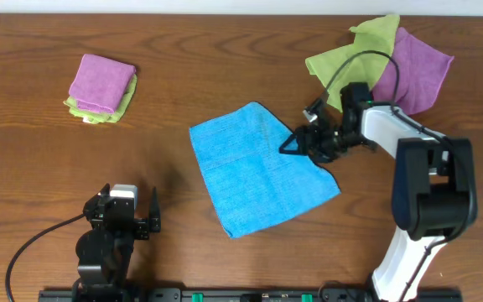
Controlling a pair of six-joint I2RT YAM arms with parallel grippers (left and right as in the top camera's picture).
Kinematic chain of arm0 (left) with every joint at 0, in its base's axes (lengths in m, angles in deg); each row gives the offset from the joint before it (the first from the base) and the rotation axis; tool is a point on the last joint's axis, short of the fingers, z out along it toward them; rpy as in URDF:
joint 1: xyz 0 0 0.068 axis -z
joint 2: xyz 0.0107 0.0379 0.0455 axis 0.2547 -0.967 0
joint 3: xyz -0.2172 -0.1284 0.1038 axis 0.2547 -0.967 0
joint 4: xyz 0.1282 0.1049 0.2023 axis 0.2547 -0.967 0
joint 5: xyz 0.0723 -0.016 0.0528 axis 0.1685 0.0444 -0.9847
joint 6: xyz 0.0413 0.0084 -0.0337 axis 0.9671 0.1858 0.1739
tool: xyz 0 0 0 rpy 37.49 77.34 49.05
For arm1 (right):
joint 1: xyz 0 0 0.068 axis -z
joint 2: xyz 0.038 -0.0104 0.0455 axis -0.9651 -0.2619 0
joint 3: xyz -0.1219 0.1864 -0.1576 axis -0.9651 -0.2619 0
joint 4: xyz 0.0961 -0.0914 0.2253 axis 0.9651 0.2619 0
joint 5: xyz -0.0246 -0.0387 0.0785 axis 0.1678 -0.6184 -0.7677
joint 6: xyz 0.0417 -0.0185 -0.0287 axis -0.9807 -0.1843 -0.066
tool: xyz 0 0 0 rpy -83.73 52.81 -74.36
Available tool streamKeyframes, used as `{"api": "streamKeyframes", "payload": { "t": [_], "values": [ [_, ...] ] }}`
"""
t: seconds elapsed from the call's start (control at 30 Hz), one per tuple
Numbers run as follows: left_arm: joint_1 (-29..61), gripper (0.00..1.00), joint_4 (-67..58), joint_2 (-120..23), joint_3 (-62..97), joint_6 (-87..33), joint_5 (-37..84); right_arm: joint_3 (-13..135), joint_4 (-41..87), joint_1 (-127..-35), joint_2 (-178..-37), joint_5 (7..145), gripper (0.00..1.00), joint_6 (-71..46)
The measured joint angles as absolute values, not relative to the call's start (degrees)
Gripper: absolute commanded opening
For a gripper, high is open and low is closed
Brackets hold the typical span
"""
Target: Fold the cloth
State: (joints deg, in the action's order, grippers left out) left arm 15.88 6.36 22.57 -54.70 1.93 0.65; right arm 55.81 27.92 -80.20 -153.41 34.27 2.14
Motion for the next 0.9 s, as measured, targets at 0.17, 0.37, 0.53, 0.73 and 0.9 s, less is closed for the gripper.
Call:
{"api": "streamKeyframes", "payload": {
  "t": [0.17,0.37,0.53,0.73,0.9],
  "values": [
    [15.88,0.95,6.36,22.57,-54.7,1.93,0.65,55.61,18.02,-83.59,-153.52,32.15,0.81,-0.13],
    [15.88,0.95,6.34,22.57,-54.7,1.93,0.65,55.54,5.36,-85.82,-153.52,29.04,0.85,-4.72],
    [15.88,0.95,6.34,22.57,-54.7,1.93,0.65,55.52,-4.76,-86.91,-153.56,27.86,0.88,-6.36],
    [15.86,0.95,6.34,22.57,-54.7,1.93,0.65,55.3,-22.38,-87.55,-153.85,25.2,0.88,-8.37],
    [15.86,0.95,6.34,22.57,-54.7,1.93,0.65,55.33,-36.95,-87.74,-154.02,21.37,0.36,-17.03]
  ]
}}
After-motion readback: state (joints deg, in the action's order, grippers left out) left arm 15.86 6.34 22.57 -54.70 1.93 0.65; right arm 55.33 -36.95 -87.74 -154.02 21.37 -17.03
